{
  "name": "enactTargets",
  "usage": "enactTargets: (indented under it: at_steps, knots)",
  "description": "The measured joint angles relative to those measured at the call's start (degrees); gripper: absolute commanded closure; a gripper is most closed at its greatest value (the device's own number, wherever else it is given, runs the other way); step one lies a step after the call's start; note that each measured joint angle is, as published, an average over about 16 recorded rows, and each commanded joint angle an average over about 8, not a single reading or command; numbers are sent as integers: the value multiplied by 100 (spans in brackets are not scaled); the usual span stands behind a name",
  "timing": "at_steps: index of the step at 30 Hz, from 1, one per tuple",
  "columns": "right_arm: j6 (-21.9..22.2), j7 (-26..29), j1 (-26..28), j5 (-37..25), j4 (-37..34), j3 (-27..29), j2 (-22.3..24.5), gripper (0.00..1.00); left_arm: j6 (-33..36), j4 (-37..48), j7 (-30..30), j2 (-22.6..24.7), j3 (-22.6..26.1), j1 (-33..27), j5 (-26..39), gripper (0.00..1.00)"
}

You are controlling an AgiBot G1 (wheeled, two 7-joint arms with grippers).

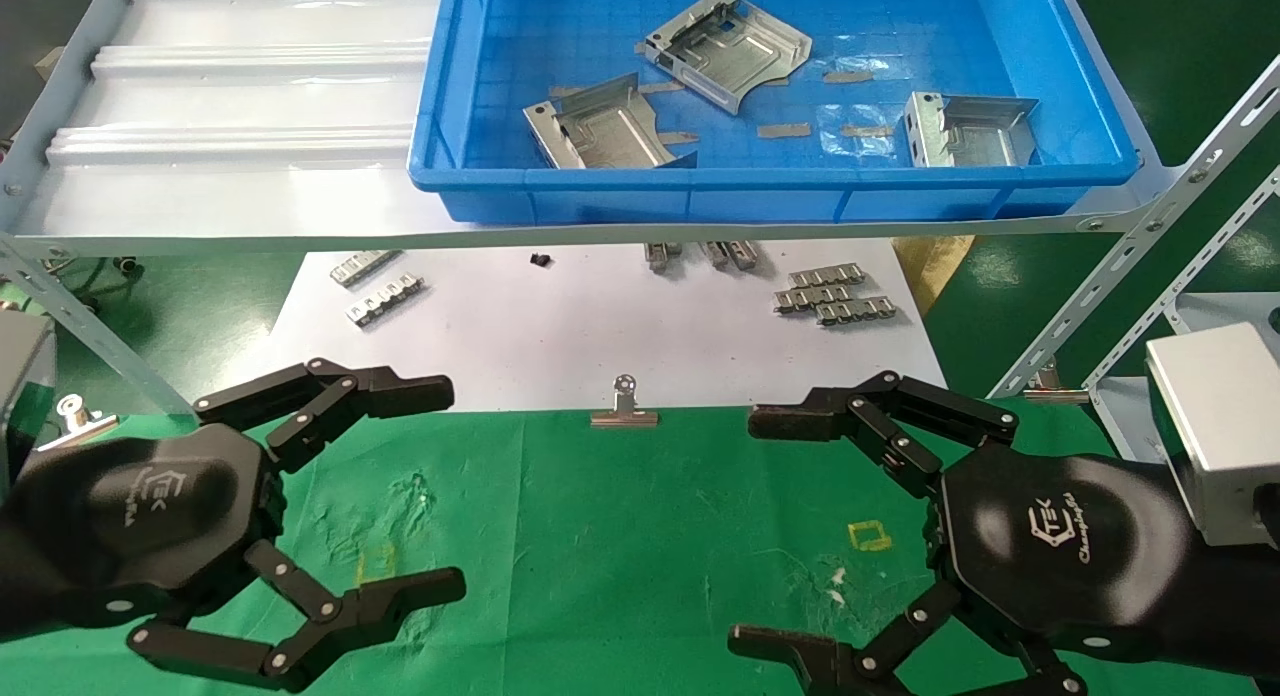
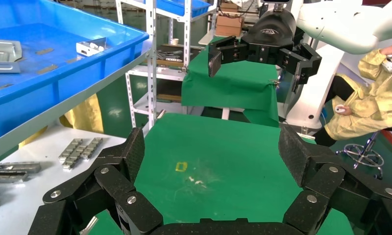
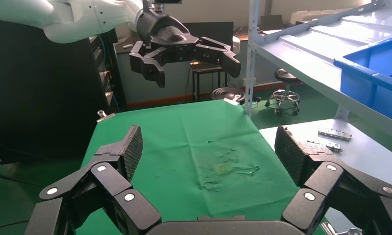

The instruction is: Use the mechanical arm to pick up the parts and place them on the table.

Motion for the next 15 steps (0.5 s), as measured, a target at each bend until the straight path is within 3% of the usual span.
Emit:
enactTargets:
  at_steps: [2, 15]
  knots:
    - [0, 0, 0, 0, 0, 0, 0, 0, 0, 0, 0, 0, 0, 0, 0, 100]
    - [0, 0, 0, 0, 0, 0, 0, 0, 0, 0, 0, 0, 0, 0, 0, 100]
